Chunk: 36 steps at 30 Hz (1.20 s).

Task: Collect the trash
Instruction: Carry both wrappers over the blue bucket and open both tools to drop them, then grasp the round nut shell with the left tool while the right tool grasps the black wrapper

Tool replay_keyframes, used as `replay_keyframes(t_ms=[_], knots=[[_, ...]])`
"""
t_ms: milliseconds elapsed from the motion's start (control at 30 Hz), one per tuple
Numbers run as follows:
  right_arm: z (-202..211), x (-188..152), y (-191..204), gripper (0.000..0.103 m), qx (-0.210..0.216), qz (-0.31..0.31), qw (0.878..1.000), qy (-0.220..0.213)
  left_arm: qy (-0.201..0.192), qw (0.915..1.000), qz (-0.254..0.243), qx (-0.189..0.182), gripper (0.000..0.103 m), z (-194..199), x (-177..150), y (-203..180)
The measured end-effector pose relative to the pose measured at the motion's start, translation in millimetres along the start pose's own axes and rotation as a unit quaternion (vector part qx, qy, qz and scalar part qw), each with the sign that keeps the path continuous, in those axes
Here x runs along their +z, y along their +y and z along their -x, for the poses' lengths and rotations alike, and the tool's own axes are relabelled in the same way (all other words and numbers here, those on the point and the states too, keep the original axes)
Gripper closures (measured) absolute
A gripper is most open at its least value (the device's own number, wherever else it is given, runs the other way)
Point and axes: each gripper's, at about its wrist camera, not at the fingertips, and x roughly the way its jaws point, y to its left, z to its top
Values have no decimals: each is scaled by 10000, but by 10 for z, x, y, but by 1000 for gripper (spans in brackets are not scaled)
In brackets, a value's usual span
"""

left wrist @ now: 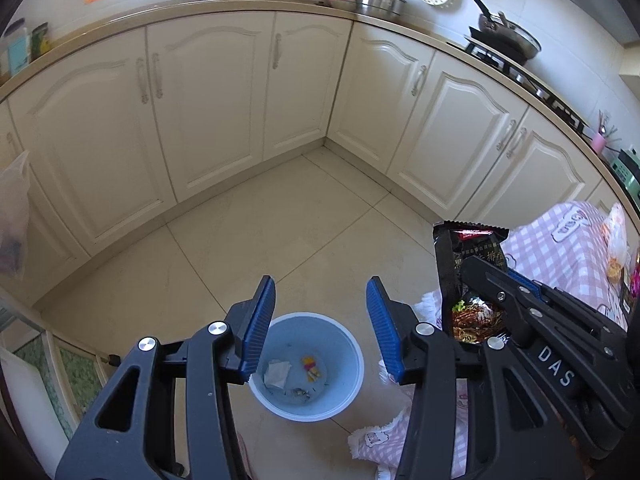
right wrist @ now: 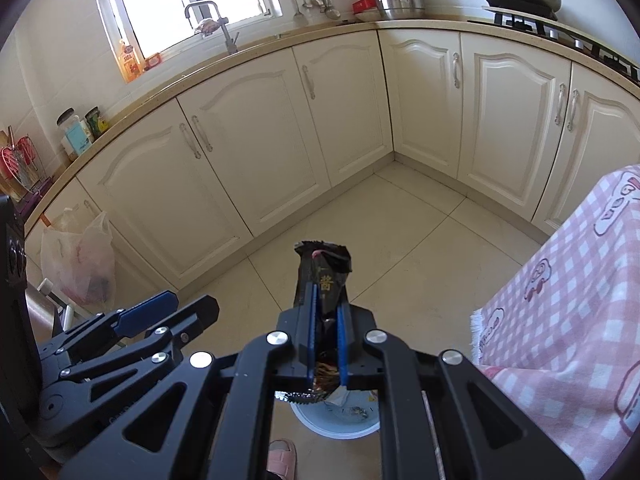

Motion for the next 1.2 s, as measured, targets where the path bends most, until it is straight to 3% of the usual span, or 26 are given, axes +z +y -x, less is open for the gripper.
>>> replay_keyframes(t_ms=[200, 333, 633, 900, 1200], knots=[[-87, 70, 143, 91, 76, 83, 9999, -85, -91, 9997, 188, 111, 57, 59, 48, 150], [-113, 123, 177, 79, 91, 110, 9998, -161, -132, 9995, 256, 151, 52, 95, 73, 184], [190, 170, 78, 78, 64, 0, 9993, -381, -283, 9995, 99, 55, 51, 292, 125, -12], [928, 105, -340, 78, -271, -311, 9953, -872, -505, 9977, -290, -335, 49, 607, 134, -582], [1903, -165, -1268, 75, -1055, -874, 9808, -1385, -579, 9865, -1117, -1052, 46, 837, -4, -1641]])
